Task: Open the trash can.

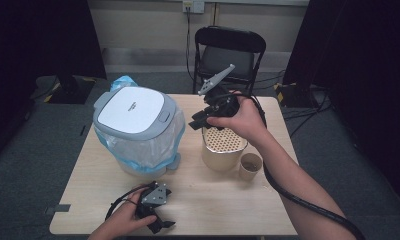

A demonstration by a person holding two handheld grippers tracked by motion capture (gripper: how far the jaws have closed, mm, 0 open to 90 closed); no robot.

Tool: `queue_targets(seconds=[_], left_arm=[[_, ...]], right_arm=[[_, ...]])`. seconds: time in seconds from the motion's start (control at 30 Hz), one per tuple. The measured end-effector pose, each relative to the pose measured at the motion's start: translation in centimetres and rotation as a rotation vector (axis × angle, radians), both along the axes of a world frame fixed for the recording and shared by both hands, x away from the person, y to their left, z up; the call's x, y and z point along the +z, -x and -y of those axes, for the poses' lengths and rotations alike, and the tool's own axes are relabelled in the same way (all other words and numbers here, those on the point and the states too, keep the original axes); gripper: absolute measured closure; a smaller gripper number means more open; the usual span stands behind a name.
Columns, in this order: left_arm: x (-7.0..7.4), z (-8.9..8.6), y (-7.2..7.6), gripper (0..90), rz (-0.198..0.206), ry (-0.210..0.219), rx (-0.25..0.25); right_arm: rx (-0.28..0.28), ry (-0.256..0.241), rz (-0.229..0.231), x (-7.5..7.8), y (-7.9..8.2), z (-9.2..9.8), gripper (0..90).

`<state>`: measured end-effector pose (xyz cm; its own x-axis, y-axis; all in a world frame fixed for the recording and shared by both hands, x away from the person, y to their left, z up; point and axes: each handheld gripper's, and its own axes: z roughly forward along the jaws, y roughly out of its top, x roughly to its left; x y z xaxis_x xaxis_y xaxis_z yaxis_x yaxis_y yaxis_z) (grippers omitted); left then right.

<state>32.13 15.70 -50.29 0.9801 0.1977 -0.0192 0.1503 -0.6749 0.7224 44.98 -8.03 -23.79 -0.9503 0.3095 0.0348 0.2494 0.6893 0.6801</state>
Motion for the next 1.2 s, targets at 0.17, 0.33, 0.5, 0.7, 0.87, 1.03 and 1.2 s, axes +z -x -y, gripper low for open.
queue_targets(seconds=[0.17, 0.33, 0.5, 0.7, 0.87, 1.03, 1.2], left_arm=[[0.0, 0.0, 0.0, 0.0, 0.003, -0.004, -0.003], [0.1, 0.0, -0.1, 0.0, 0.011, -0.009, -0.006], [0.0, 0.0, -0.1, 0.0, 0.010, -0.007, -0.005], [0.1, 0.0, 0.0, 0.0, 0.006, -0.011, 0.002], [0.0, 0.0, 0.0, 0.0, 0.007, -0.006, 0.000], [0.1, 0.0, 0.0, 0.0, 0.006, -0.011, 0.002], [0.0, 0.0, 0.0, 0.0, 0.007, -0.004, 0.000]], right_arm=[[-0.015, -0.014, -0.006, 0.7, -0.6, -0.3, 70.4], [-0.006, -0.011, 0.010, 1.1, -0.9, -1.0, 73.1], [-0.007, -0.017, 0.012, 1.6, -1.1, -1.9, 75.8], [-0.001, -0.024, 0.015, 1.8, -1.1, -3.7, 78.8], [0.003, -0.035, 0.023, 1.5, -1.4, -5.1, 82.6], [0.005, -0.034, 0.033, 1.1, -2.0, -6.6, 85.3], [0.009, -0.012, 0.034, 0.6, -2.3, -7.7, 86.3]])
